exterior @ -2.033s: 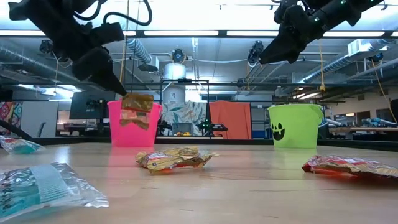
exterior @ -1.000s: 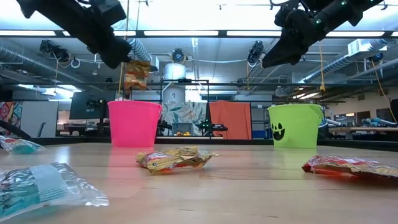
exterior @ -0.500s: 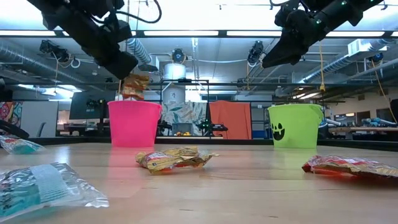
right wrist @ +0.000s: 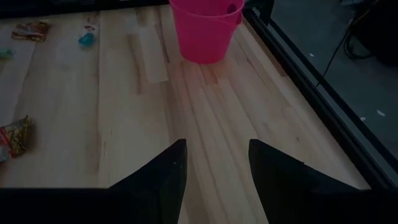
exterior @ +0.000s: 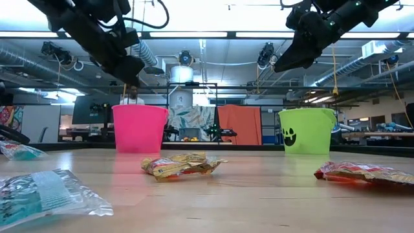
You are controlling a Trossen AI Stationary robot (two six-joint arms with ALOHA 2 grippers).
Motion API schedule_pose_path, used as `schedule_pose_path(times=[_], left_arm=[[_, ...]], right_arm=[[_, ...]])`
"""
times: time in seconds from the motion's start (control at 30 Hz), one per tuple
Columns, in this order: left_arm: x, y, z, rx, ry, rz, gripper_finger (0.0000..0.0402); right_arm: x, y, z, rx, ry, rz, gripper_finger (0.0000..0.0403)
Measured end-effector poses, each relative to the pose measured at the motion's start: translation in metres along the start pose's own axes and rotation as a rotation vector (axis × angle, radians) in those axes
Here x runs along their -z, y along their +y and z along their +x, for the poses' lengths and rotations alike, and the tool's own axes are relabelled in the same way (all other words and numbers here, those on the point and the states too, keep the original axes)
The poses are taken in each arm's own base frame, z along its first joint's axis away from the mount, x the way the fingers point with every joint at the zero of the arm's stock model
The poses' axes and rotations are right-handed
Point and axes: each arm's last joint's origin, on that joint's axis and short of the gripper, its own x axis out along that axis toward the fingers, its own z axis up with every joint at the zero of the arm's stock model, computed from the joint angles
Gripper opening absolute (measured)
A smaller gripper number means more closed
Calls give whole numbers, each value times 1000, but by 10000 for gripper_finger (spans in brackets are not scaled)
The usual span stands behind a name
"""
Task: Sort candy by brand, put in halloween buckets
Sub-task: Put the gold red candy into the pink bucket
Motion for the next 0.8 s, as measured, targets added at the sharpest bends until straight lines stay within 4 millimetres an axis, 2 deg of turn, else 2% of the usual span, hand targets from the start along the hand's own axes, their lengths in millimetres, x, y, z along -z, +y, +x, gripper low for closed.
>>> schedule_pose_path(times=[0.13, 0.23, 0.4, 0.53, 0.63, 0.8], left_arm=[[-2, -13, -7, 278, -13, -11, 134], [-4, -24, -17, 413, -38, -46, 134], [-2, -41, -40, 544, -67, -65, 135], [2, -58, -54, 629, -79, -69, 135], [6, -75, -58, 670, -79, -59, 135], [21, -107, -51, 686, -22, -17, 135]], right_arm=[[0, 0, 0, 1, 0, 7, 184], [-1, -1, 0, 33, -9, 8, 184], [-1, -2, 0, 69, -11, 23, 184], [-1, 0, 0, 7, -15, 50, 184], [-1, 2, 1, -37, -11, 65, 184], [0, 13, 6, -81, 12, 71, 184]])
